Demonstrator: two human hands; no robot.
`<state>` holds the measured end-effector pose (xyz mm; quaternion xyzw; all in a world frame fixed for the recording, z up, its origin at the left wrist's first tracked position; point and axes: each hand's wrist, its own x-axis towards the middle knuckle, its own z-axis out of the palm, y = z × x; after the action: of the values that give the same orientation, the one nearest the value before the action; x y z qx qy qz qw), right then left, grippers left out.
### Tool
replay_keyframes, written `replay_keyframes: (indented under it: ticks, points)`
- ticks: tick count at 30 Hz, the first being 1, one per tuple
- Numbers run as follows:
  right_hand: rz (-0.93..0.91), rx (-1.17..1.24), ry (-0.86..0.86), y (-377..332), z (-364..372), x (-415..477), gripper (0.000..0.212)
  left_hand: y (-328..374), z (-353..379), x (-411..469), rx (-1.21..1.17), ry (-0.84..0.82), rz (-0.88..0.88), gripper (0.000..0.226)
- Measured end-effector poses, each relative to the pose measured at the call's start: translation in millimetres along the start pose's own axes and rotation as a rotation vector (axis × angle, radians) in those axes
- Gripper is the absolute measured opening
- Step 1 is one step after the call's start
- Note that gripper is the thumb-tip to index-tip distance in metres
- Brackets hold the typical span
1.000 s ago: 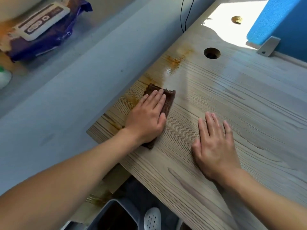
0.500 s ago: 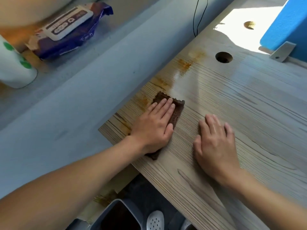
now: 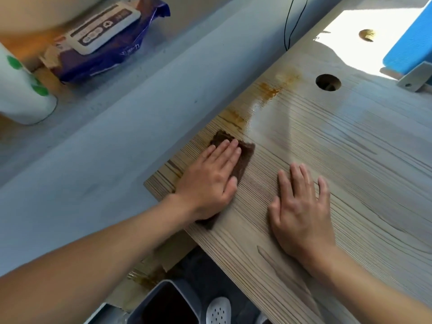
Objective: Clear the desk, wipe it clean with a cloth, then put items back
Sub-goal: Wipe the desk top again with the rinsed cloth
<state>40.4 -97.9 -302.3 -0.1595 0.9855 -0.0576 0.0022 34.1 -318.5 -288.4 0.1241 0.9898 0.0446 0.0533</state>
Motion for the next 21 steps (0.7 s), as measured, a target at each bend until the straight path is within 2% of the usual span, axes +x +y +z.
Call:
replay_keyframes:
  ticks: [4, 7, 11, 16, 19, 21]
  points:
    - [-0.002, 0.015, 0.020, -1, -1, 1, 0.064, 37, 8, -55, -0.027, -0.005, 0.218, 0.067]
    - [0.000, 0.027, 0.032, -1, -2, 1, 0.064, 24, 8, -47, -0.041, -0.034, 0.239, 0.066]
    - [0.006, 0.016, -0.003, 0, -2, 1, 0.064, -11, 2, -1, -0.045, -0.003, -0.034, 0.066]
    - [0.030, 0.002, -0.033, 0, -4, 1, 0.062, 24, 10, -22, -0.058, 0.064, -0.219, 0.066]
    - [0.041, 0.074, 0.020, -25, -16, 1, 0.054, 27, -2, -30, -0.365, 0.169, -0.290, 0.060]
    - [-0.056, 0.207, 0.065, -62, -21, 4, 0.056, 2, -10, -29, -0.538, 0.397, -0.440, 0.050]
